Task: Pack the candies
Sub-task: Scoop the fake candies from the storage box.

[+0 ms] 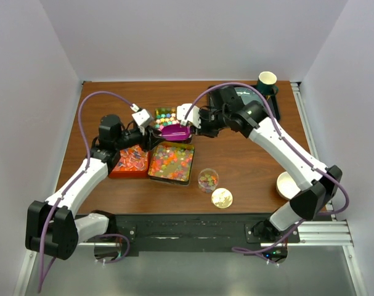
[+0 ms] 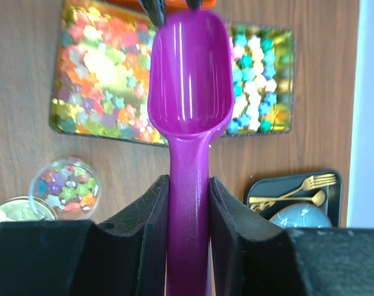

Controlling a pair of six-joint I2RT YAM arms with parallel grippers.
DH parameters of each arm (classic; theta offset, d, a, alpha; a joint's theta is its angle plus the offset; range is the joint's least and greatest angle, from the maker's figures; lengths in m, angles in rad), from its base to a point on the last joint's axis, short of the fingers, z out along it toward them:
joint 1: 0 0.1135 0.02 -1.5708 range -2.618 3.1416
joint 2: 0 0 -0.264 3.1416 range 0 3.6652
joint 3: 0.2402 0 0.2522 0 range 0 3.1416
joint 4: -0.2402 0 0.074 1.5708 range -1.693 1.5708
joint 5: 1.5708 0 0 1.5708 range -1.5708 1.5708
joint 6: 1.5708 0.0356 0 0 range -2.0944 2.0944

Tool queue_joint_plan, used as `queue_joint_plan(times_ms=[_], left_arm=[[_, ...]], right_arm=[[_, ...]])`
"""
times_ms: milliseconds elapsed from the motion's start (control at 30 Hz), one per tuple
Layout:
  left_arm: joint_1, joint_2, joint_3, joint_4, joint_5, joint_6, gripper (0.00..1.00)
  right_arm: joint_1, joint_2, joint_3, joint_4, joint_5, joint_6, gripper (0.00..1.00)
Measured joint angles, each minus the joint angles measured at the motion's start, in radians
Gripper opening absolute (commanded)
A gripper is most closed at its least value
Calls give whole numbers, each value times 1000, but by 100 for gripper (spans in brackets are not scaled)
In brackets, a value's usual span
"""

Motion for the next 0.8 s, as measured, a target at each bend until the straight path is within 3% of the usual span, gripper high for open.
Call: queue_joint_plan(times_ms=[167,367,533,633,800], left_arm=[[0,-5,3,-71,-63,10,58],[0,-124,0,-309,-163,106,71],[0,-285,-15,-489,-177,356,72],[1,-304,-18,-605,-157,524,70],[3,-298,-87,-689,-91,670,66]], right_arm=[[0,-12,-10,1,-11,-3,0],[5,12,-75,-47,41,-122,0],[5,138,13,-151,119,-238,0],[10,234,110,-203,171,-291,0],[44,349,242,-268,280,-351,0]])
